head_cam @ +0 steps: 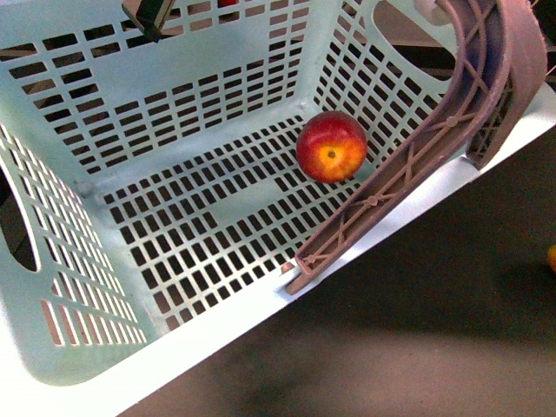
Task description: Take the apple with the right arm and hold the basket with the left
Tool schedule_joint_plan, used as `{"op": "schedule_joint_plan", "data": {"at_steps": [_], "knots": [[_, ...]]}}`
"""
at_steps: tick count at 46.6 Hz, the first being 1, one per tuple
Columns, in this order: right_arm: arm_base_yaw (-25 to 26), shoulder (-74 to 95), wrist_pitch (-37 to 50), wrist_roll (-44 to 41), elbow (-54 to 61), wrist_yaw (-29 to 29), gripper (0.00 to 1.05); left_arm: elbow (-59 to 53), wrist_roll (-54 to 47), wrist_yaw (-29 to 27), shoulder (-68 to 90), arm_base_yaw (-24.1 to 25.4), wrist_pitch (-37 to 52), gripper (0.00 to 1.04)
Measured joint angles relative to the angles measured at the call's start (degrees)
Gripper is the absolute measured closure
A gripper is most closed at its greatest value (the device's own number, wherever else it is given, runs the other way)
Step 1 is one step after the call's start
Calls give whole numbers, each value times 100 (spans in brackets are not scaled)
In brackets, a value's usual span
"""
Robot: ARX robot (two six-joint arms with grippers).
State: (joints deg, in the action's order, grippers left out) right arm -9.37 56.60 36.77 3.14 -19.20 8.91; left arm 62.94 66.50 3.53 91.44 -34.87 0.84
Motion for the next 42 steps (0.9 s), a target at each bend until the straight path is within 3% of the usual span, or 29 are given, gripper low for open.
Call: {"op": "schedule_joint_plan", "data": {"at_steps": [16, 23, 42], "knots": [[391, -953, -7, -258, 935, -363, 102, 0, -2, -48, 0, 0, 0, 100], [780, -1386, -186, -286, 1191, -848, 103, 0, -9, -59, 0, 4, 0, 100], [918, -2518, -879, -286, 1631, -876, 103, 0, -24, -55, 0, -11, 0, 100]]}}
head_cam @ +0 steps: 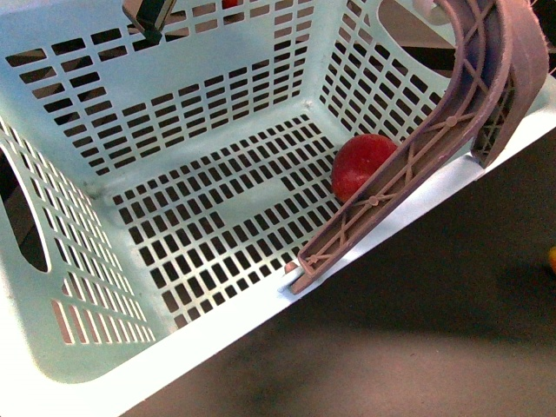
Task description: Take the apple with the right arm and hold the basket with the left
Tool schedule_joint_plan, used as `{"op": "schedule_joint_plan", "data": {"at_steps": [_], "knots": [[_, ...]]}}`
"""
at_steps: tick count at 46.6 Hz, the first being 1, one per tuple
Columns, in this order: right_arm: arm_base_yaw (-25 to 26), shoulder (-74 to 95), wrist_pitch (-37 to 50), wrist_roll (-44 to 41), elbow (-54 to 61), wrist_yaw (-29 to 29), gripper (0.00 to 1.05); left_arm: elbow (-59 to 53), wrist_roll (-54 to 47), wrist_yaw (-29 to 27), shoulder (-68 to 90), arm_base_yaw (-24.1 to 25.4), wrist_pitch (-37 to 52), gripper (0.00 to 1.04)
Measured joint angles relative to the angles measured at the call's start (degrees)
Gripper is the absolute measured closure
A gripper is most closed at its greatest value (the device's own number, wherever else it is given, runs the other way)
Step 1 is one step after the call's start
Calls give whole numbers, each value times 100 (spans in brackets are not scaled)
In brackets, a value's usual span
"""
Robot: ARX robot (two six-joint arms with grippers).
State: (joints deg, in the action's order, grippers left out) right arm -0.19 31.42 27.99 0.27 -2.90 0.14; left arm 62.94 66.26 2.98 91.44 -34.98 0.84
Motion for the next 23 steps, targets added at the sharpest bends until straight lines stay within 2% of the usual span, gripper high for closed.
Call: {"op": "schedule_joint_plan", "data": {"at_steps": [8, 23], "knots": [[0, -387, -85, -2, 188, 7, 103, 0, -2, 4, 0, 0, 0, 100], [0, -1198, -859, -4, 190, -2, 103, 0, -4, 4, 0, 0, 0, 100]]}}
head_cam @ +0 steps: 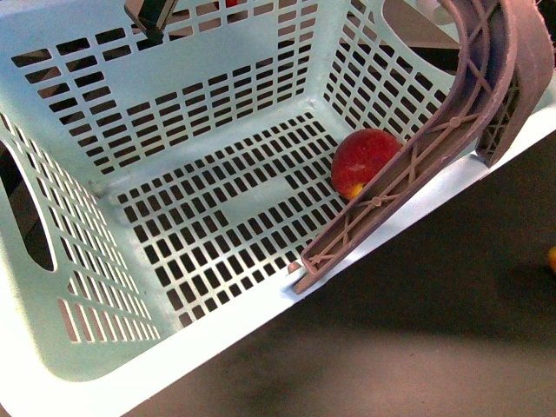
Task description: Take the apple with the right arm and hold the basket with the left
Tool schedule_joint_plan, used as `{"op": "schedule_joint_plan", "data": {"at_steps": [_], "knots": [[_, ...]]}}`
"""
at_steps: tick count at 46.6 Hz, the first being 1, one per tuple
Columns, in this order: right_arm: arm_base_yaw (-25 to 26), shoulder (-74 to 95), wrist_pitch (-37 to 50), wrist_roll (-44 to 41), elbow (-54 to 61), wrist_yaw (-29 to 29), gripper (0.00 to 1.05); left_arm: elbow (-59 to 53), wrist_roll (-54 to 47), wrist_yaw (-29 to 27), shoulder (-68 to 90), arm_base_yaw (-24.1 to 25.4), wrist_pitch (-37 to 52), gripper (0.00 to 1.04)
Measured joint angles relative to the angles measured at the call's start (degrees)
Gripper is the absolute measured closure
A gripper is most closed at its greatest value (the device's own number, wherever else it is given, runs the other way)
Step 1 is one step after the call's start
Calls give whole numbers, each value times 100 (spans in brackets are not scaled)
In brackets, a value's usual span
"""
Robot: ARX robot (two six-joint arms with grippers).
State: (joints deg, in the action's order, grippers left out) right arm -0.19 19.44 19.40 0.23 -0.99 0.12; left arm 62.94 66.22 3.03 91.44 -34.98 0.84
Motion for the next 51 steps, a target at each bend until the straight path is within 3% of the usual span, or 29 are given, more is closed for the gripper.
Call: {"op": "schedule_joint_plan", "data": {"at_steps": [23, 27, 40, 51], "knots": [[0, -914, -907, 0, -2, 0, 103, 0, 2, 0, 0, 0, 0, 100], [0, -1696, -1847, -2, -2, -2, 103, 0, 0, 0, 0, 0, 0, 100], [0, -1904, -1930, -4, -2, 0, 103, 0, 4, 9, 0, 9, 0, 100], [0, -1908, -1930, -7, -2, 0, 67, 0, -2, 0, 0, 9, 0, 100]]}}
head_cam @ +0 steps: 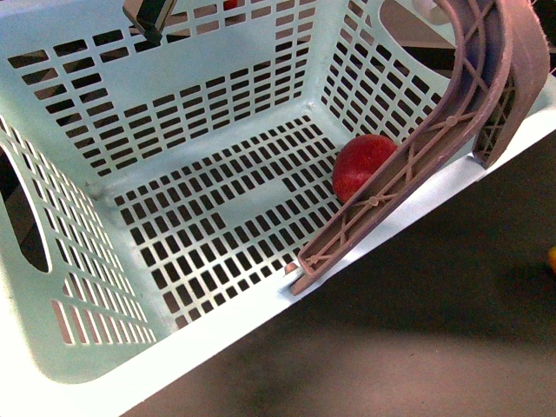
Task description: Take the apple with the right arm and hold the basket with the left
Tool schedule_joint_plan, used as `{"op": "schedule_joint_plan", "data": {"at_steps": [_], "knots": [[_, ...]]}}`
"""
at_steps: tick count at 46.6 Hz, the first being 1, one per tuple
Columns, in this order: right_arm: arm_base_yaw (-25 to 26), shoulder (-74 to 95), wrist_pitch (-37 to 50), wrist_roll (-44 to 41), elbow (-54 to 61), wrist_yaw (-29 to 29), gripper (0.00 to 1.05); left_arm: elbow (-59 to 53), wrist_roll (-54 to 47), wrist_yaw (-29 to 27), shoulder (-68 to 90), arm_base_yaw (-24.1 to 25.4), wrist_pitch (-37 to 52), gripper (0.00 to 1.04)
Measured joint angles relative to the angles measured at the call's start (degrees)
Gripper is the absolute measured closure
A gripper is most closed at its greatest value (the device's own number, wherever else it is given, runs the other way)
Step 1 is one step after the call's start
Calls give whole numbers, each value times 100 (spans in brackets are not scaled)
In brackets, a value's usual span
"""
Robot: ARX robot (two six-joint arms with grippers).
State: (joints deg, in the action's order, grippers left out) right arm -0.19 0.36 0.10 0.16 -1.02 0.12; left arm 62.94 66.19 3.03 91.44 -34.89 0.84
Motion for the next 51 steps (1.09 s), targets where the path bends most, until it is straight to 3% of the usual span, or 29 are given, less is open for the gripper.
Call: {"op": "schedule_joint_plan", "data": {"at_steps": [7, 12, 17, 29, 39, 51], "knots": [[0, -2, 0, 0, 0, 0, 45, 26, -39, -90, 9, -11, -83, 100], [0, -2, -2, 0, 0, -13, 22, 798, -605, -1121, 214, -72, -2037, 100], [0, -4, -2, 2, 0, 2, 7, 848, -769, -1266, 245, 59, -2203, 100], [0, -4, -2, 0, 0, 0, 9, 632, 334, -1182, 369, 1093, -1558, 100], [0, -4, -2, 0, 0, 0, 9, -26, 1436, -1283, 892, 1923, 96, 100], [0, -4, -2, 0, 0, 0, 9, -798, 2540, -1705, 1150, 2251, 625, 100]]}}
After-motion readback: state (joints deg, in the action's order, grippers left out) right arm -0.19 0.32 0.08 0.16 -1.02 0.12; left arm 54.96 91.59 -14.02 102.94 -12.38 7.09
